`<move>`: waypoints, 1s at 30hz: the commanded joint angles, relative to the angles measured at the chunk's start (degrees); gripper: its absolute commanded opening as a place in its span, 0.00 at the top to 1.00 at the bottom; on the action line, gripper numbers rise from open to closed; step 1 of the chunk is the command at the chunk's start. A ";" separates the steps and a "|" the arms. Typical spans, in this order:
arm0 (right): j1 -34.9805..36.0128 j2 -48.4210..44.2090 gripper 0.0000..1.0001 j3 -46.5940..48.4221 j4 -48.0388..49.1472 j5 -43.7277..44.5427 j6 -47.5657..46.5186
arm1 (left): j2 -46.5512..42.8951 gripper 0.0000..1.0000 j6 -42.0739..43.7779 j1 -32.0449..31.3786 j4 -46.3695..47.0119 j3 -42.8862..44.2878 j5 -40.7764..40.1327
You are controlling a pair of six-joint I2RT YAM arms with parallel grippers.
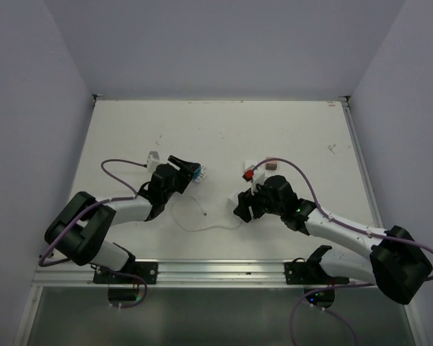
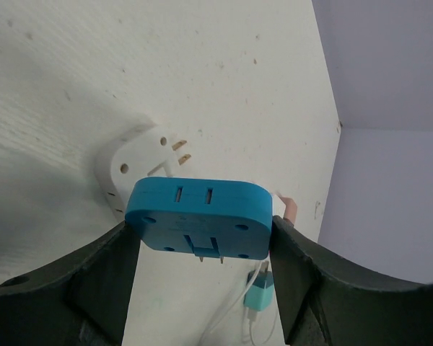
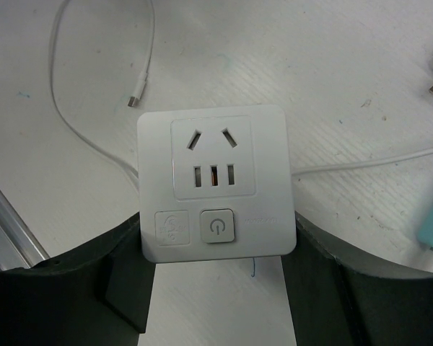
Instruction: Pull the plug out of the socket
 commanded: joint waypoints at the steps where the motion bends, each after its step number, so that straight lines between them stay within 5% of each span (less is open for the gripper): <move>1: -0.01 -2.08 1.00 0.42 -0.03 2.32 -1.27 | -2.24 0.82 4.64 3.83 -4.70 2.41 -0.56; 5: -0.10 -2.87 1.00 -0.28 0.31 3.56 -1.19 | -2.86 0.74 9.55 6.83 -13.48 4.17 -0.20; 18: -0.45 -7.00 1.00 -0.73 -1.35 13.39 -0.57 | 1.80 0.56 13.44 12.90 -17.46 3.82 4.54; 21: -1.42 -8.23 1.00 0.33 -3.28 17.69 -1.01 | 2.24 0.46 13.61 13.07 -18.95 4.43 5.07; 28: -3.52 -9.56 1.00 3.32 -6.27 27.44 -0.75 | -0.30 0.01 14.92 13.51 -23.95 5.75 4.54; 30: -3.88 -9.64 1.00 4.19 -6.98 29.47 -0.22 | -1.36 0.00 15.63 13.60 -25.19 6.72 4.28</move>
